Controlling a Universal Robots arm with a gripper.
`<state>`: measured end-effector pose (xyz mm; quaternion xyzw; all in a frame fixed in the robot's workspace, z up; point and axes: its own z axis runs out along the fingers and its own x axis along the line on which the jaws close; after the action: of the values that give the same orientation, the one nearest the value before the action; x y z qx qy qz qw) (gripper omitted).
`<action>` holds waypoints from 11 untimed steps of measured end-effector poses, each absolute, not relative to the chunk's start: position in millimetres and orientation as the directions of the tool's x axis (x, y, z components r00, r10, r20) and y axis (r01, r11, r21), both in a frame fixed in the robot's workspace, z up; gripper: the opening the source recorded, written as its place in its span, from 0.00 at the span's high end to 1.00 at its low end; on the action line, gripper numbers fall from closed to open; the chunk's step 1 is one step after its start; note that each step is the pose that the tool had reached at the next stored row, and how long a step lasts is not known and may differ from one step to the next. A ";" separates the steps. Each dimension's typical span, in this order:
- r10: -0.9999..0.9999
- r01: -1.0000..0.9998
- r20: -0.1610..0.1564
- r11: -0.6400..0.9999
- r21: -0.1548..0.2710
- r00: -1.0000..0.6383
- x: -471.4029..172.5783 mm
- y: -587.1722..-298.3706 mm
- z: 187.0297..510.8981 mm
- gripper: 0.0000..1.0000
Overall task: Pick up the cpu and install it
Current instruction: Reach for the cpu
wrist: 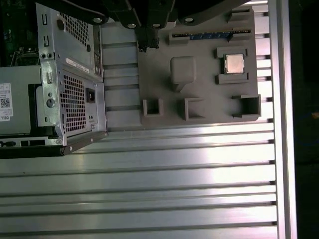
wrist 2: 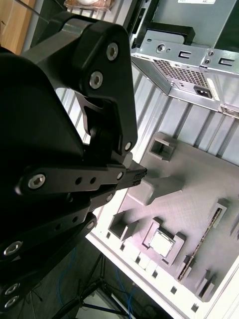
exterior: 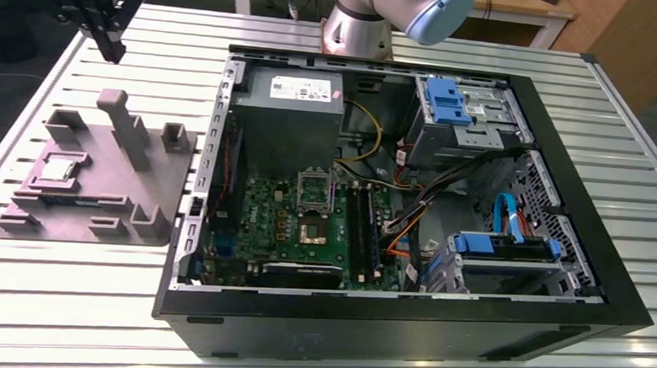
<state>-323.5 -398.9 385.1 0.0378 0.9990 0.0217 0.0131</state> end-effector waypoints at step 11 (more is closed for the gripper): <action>0.076 0.075 -0.024 0.996 0.044 -0.997 -331.8 -399.0 384.9 0.90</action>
<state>-331.8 -399.0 384.9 0.0378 0.9990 0.0217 0.0131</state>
